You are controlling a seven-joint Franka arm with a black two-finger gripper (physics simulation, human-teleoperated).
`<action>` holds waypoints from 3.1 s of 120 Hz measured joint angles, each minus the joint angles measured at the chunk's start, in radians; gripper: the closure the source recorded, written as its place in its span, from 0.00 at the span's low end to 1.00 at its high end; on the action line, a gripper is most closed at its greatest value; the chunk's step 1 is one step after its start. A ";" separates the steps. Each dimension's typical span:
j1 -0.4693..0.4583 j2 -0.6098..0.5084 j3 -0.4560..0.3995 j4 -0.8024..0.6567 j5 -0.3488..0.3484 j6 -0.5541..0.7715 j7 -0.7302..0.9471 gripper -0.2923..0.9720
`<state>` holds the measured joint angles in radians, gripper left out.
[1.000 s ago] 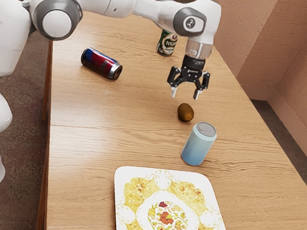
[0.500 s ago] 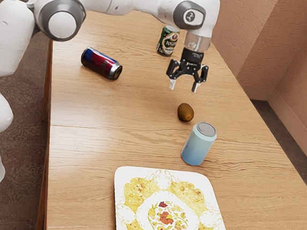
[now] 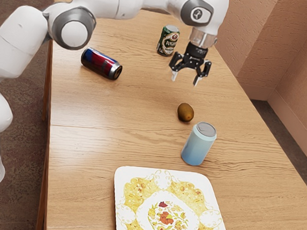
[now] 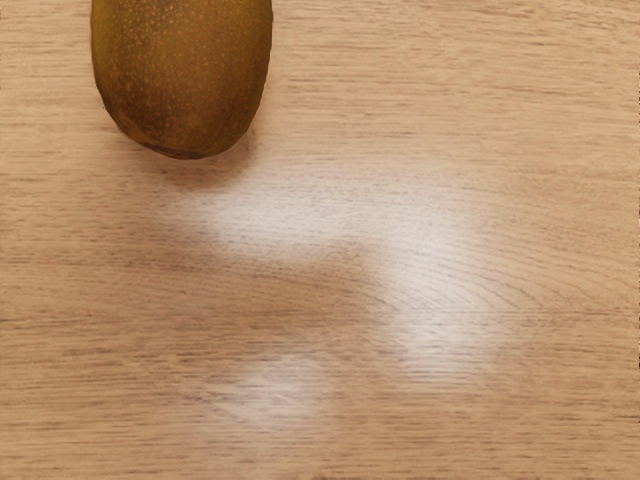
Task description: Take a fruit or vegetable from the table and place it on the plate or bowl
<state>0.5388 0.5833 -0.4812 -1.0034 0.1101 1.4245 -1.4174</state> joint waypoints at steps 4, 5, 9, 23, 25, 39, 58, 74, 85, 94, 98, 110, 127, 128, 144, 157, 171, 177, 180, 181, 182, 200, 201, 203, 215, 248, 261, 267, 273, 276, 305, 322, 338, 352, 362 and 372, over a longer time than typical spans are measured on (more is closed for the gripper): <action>-0.004 0.003 0.000 0.005 0.007 -0.007 0.001 0.23; -0.004 0.004 0.000 0.006 0.008 -0.009 0.001 0.23; -0.006 0.009 -0.001 0.010 0.013 -0.013 0.003 0.23; -0.017 0.038 0.001 0.049 0.023 -0.025 0.007 0.23; -0.020 0.039 0.003 0.054 0.023 -0.026 0.007 0.23; -0.033 0.039 0.001 0.065 0.027 -0.014 0.010 0.23; -0.056 0.040 0.000 0.067 0.028 0.016 0.013 0.23; -0.069 0.040 0.005 0.066 0.026 0.039 0.016 0.23; -0.074 0.042 0.007 0.066 0.024 0.049 0.017 0.23; -0.075 0.043 0.007 0.066 0.022 0.054 0.019 0.23; -0.075 0.044 0.007 0.066 0.021 0.055 0.020 0.23; -0.074 0.061 0.006 0.066 0.017 0.060 0.022 0.23; -0.074 0.077 0.007 0.058 -0.003 0.072 0.026 0.23; -0.074 0.078 0.007 0.058 -0.005 0.073 0.026 0.23; -0.076 0.085 0.006 0.051 -0.034 0.086 0.030 0.23; -0.096 0.075 0.006 0.034 -0.059 0.093 0.030 0.23; -0.106 0.069 0.012 0.017 -0.080 0.097 0.027 0.23; -0.103 0.068 0.013 0.016 -0.085 0.098 0.026 0.23; -0.101 0.068 0.013 0.016 -0.087 0.098 0.025 0.23; -0.099 0.068 0.013 0.016 -0.087 0.098 0.025 0.23; -0.098 0.069 0.013 0.016 -0.087 0.098 0.025 0.23; -0.082 0.069 0.015 0.017 -0.085 0.100 0.026 0.23; -0.082 0.069 0.016 0.017 -0.085 0.100 0.026 0.23; -0.082 0.068 0.017 0.017 -0.085 0.100 0.026 0.23; -0.083 0.061 0.018 0.017 -0.082 0.098 0.024 0.23; -0.082 0.044 0.019 0.015 -0.080 0.089 0.018 0.23; -0.092 0.029 0.019 0.005 -0.079 0.083 0.016 0.23; -0.096 0.014 0.019 -0.010 -0.079 0.081 0.015 0.23; -0.096 -0.005 0.021 -0.032 -0.079 0.079 0.014 0.23; -0.095 -0.015 0.023 -0.046 -0.079 0.078 0.014 0.23; -0.044 -0.108 0.026 -0.181 -0.089 0.076 0.014 0.23; -0.024 -0.091 0.019 -0.153 -0.089 0.075 0.018 0.23; -0.026 -0.080 0.017 -0.131 -0.086 0.072 0.020 0.23; -0.028 -0.078 0.017 -0.129 -0.084 0.070 0.022 0.23; -0.031 -0.078 0.018 -0.129 -0.081 0.069 0.024 0.23; -0.036 -0.076 0.018 -0.123 -0.076 0.069 0.024 0.23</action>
<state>0.5026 0.5071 -0.4632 -1.1259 0.0342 1.4939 -1.3930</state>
